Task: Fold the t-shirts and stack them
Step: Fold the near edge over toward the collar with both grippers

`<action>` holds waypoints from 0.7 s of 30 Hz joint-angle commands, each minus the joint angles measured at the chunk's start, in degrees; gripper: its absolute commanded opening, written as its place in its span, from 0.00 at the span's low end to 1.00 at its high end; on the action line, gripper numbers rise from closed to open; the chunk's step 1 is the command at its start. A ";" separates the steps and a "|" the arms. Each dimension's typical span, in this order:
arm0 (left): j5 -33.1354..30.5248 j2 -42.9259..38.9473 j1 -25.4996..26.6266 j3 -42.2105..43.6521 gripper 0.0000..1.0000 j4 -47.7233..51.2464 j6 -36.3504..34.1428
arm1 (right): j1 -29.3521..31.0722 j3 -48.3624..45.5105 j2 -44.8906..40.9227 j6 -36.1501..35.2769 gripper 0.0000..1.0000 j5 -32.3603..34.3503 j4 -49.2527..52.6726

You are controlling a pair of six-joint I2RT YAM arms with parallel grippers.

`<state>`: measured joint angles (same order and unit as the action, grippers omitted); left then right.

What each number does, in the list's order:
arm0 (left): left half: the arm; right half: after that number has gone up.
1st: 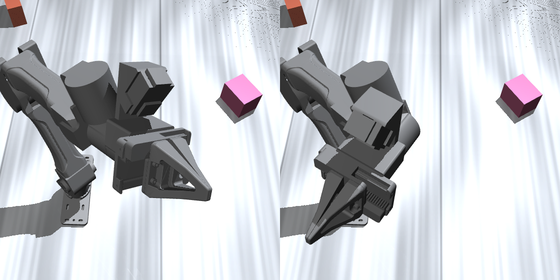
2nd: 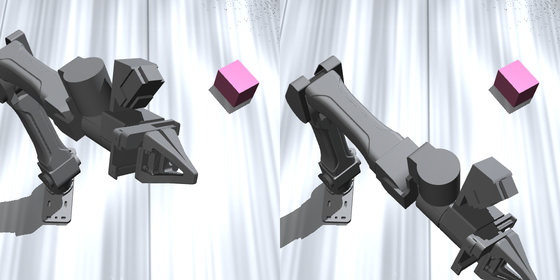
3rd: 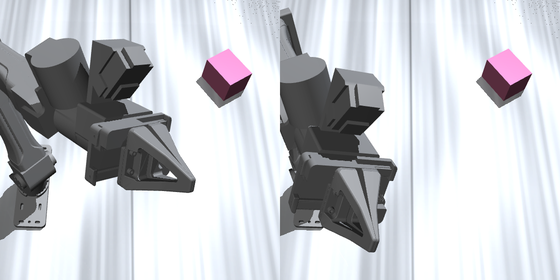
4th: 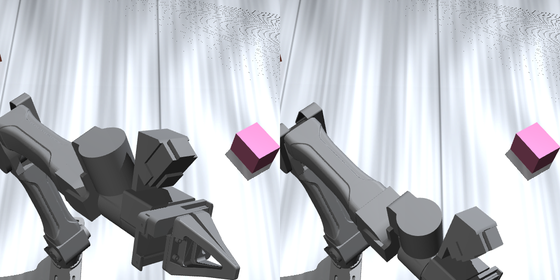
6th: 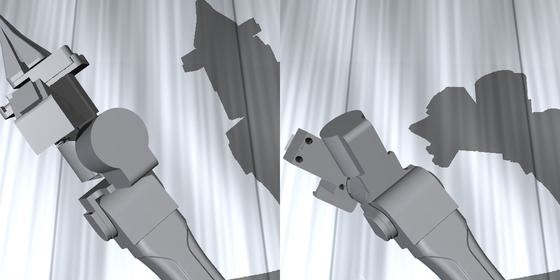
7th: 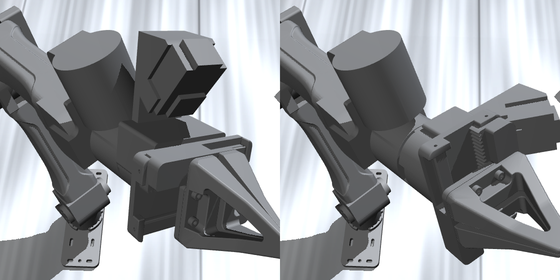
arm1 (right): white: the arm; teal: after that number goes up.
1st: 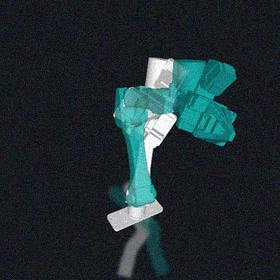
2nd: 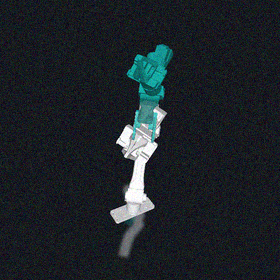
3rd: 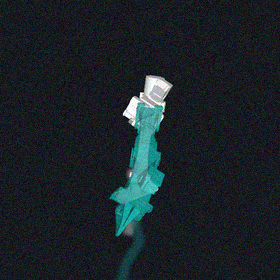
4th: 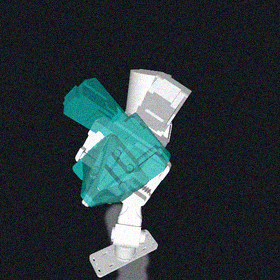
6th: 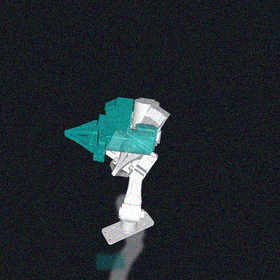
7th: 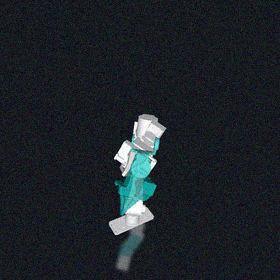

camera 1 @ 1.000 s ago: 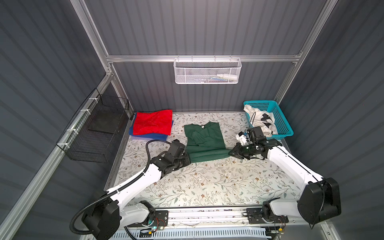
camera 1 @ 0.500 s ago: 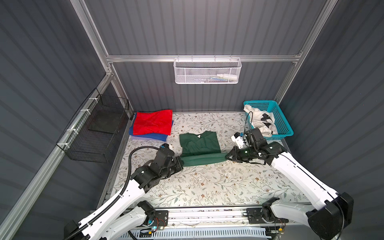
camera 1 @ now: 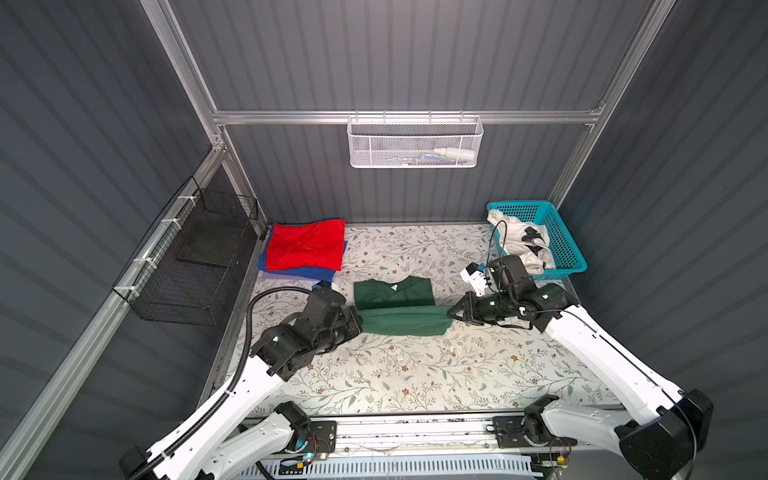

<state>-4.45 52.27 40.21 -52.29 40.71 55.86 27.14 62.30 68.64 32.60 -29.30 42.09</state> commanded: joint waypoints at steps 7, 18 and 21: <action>-5.42 8.77 -0.39 -0.32 0.00 -3.58 -1.05 | -0.35 0.50 10.00 3.93 0.00 -2.22 -9.98; -2.57 24.03 -7.19 -7.85 0.00 -6.25 -8.75 | -3.21 7.54 22.56 2.28 0.00 -2.94 -10.91; -1.46 27.86 -9.49 -9.86 0.00 -7.04 -10.49 | -4.42 10.00 27.08 1.96 0.01 -3.46 -10.54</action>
<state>-7.42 77.80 32.38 -59.24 35.00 48.90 23.79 70.04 92.88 35.55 -31.88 31.77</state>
